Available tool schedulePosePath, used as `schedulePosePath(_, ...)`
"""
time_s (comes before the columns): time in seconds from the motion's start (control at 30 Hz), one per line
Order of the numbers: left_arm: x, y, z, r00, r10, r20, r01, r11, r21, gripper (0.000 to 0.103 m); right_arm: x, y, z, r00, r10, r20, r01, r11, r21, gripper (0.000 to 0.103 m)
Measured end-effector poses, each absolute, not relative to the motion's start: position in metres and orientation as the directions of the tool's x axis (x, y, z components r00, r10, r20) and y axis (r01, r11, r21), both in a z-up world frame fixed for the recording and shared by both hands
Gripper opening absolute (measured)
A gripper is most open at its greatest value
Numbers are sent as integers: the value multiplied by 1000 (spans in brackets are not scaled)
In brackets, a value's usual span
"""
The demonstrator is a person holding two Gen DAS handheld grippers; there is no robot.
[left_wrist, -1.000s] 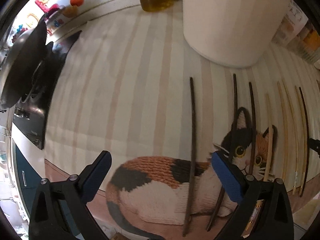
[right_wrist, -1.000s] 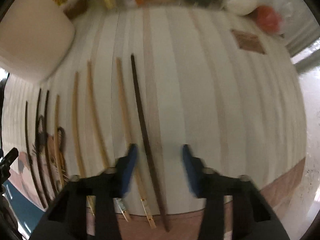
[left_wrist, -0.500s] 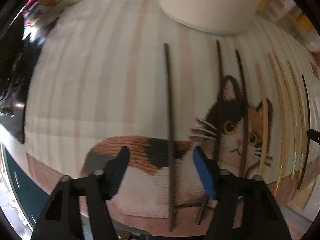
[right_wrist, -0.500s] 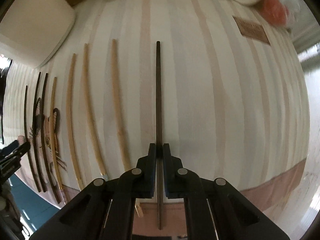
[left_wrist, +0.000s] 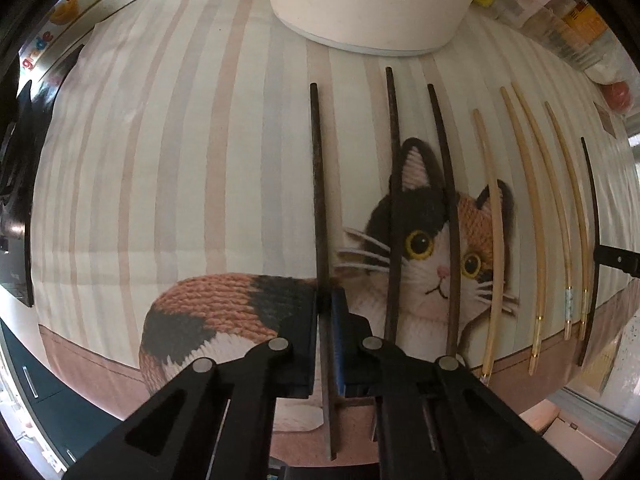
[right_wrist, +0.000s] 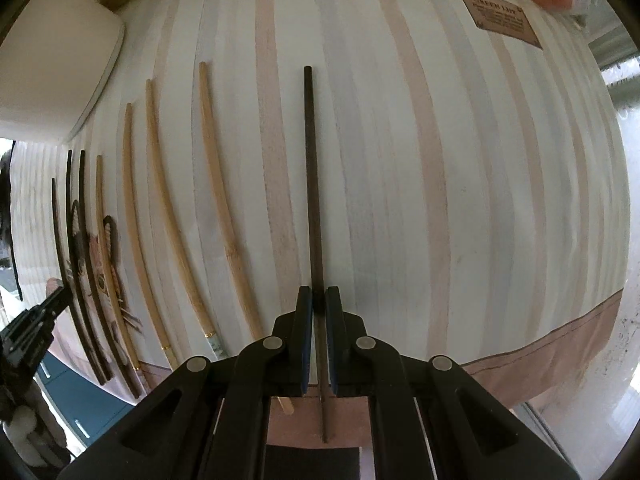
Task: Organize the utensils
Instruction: 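Close the left tool on a dark chopstick while the right tool grasps another, then lift both dark chopsticks upright off the cloth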
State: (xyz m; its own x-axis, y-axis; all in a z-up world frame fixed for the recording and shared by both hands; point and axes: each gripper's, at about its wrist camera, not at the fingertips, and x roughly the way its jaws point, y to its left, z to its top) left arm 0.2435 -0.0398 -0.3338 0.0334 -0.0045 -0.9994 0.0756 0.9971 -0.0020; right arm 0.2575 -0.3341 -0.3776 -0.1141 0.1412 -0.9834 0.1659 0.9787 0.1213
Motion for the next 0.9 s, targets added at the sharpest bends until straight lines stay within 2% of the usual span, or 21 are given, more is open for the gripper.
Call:
schedulePosePath(0.33, 242, -23, -328, 60, -20, -998, 64, 998, -16, 4, 267, -310, -375, -107, 85, -991, 98, 992, 74, 6)
schedulePosePath(0.9, 231, -18, -261, 187, -37, -982, 81, 996, -22, 4, 241, -335, -324, 87, 206, -975, 192, 956, 220, 6)
